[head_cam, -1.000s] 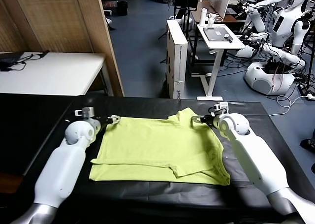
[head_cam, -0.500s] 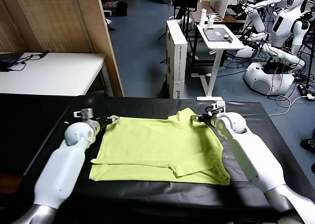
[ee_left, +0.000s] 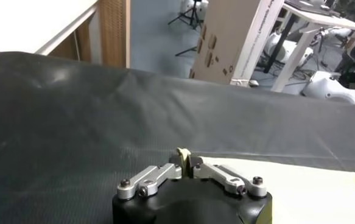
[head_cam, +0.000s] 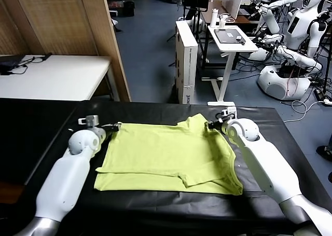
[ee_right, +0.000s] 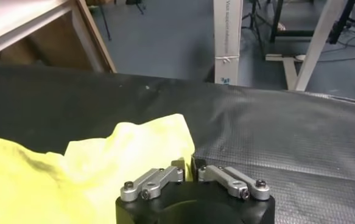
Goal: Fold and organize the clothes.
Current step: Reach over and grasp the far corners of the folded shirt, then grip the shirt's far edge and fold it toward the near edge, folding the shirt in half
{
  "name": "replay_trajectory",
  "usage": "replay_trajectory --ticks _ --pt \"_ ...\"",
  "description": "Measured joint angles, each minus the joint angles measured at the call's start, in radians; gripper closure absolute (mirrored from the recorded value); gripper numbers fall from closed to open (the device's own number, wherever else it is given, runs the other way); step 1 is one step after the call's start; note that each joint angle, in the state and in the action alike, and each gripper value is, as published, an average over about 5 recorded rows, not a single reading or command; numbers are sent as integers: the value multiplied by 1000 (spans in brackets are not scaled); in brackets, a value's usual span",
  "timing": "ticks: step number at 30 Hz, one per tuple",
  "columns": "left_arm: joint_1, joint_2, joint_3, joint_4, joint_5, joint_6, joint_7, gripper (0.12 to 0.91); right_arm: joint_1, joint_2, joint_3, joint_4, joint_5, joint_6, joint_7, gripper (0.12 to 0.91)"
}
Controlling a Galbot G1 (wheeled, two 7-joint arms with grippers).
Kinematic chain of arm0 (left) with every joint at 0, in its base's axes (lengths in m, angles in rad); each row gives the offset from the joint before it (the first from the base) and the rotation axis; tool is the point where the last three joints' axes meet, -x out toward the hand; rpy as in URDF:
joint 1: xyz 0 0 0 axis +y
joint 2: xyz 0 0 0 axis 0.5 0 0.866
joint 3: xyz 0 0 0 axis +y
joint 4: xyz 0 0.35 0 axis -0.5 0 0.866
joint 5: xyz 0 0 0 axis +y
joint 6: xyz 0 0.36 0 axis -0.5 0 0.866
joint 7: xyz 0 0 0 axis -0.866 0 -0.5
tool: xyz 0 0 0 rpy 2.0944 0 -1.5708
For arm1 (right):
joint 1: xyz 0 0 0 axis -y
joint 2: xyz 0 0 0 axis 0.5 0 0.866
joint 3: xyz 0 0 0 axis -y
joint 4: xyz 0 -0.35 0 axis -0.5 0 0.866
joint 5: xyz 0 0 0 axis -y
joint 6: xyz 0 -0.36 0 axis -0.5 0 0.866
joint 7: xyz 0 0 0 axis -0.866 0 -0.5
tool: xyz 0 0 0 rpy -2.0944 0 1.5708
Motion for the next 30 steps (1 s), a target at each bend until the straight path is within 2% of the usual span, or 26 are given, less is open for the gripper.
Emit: replay_trajectory --ticks 8,14,20,30 --pt "48 26 -29 -102 -62 16 -34 859 -53 -35 45 99 30 54 -2 828" --pt "135 53 -69 -236 -91 23 -55 859 -102 -70 85 198 70 37 14 829" --pt "267 97 -133 -384 -133 27 -64 859 -186 -132 124 324 107 -2 42 831" --pt "457 144 -219 -625 -154 46 -94 859 -413 -242 229 579 119 -5 61 827"
